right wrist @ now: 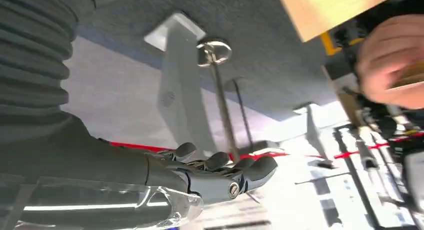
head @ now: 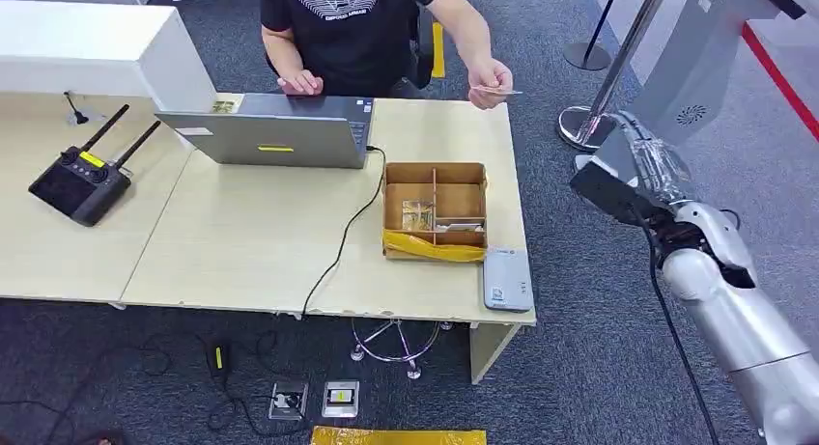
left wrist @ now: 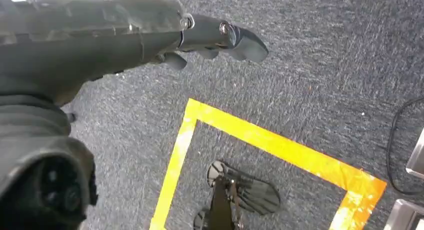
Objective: Pass the card to the sensor for recognition and then transmit it.
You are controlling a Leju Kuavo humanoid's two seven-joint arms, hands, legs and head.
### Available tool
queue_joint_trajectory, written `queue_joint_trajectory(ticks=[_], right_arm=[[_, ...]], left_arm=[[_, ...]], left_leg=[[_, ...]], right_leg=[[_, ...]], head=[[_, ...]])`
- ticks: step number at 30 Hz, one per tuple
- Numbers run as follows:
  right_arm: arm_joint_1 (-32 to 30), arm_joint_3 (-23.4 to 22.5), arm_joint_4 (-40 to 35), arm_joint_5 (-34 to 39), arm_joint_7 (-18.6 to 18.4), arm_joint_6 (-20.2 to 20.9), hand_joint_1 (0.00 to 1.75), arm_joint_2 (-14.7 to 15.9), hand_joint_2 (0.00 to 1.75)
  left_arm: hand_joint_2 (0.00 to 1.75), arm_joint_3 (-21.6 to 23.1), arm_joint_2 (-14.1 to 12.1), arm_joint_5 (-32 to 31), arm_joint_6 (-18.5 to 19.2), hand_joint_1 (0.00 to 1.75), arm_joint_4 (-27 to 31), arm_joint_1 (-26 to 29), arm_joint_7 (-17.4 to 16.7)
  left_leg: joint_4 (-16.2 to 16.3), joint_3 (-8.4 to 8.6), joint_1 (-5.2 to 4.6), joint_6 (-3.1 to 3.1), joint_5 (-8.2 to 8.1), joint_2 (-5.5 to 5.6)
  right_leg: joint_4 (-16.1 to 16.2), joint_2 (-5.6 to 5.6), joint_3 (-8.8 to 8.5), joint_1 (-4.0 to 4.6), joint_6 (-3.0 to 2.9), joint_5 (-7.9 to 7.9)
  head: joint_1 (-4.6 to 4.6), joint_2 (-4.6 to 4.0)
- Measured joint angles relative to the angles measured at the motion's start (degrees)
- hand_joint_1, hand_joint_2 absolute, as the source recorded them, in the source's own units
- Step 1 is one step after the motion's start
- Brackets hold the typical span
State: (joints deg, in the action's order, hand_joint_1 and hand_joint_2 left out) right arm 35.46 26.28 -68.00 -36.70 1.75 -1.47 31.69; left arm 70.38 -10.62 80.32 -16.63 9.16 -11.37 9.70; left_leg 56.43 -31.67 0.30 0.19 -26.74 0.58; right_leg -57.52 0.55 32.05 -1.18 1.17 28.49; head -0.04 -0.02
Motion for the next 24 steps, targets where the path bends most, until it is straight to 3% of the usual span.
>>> queue_joint_trajectory(ticks=[2, 4, 7, 9, 24], right_arm=[[0.1, 0.3, 0.0, -0.1, 0.0, -0.1, 0.00, -0.2, 1.75], [1.0, 2.1, 1.3, -2.3, 1.2, -1.9, 0.00, -2.2, 1.75], [4.0, 5.8, 11.5, -5.1, 5.2, -9.0, 0.00, -12.7, 1.75], [4.6, 6.1, 13.5, -5.5, 5.5, -9.5, 0.00, -14.4, 1.75], [6.3, 6.9, 19.4, -6.5, 4.9, -9.2, 0.00, -19.4, 1.75]], left_arm=[[0.00, 0.0, 0.0, 0.0, 0.0, 0.00, 0.0, 0.0, 0.0], [0.00, 0.0, 0.0, -0.3, 0.0, 0.00, 0.0, 0.0, 0.0], [0.00, 0.0, 0.2, -0.5, -0.4, 0.00, 0.1, 0.0, -1.3], [0.00, 0.0, 0.2, -0.5, -0.5, 0.00, 0.1, 0.1, -1.7], [0.00, 0.0, 0.2, -0.4, -1.4, 0.00, 0.0, 0.2, -1.9]], left_leg=[[0.0, 0.01, 0.00, 0.00, 0.00, 0.00], [0.0, 0.00, 0.03, 0.00, 0.00, 0.01], [0.0, -0.01, 0.03, 0.00, 0.00, -0.01], [0.0, -0.01, 0.03, 0.00, 0.00, -0.01], [0.0, -0.01, 0.03, -0.01, 0.00, -0.03]], right_leg=[[0.0, 0.00, 0.00, 0.00, 0.00, 0.00], [0.0, 0.01, -0.01, 0.04, 0.00, 0.00], [0.0, -0.02, 0.02, 0.05, -0.01, 0.01], [0.0, -0.01, 0.02, 0.05, -0.01, 0.01], [0.0, -0.05, 0.03, 0.04, -0.01, 0.01]], head=[[0.00, 0.00], [0.02, 0.00], [0.02, 0.00], [0.02, 0.00], [0.02, 0.00]])
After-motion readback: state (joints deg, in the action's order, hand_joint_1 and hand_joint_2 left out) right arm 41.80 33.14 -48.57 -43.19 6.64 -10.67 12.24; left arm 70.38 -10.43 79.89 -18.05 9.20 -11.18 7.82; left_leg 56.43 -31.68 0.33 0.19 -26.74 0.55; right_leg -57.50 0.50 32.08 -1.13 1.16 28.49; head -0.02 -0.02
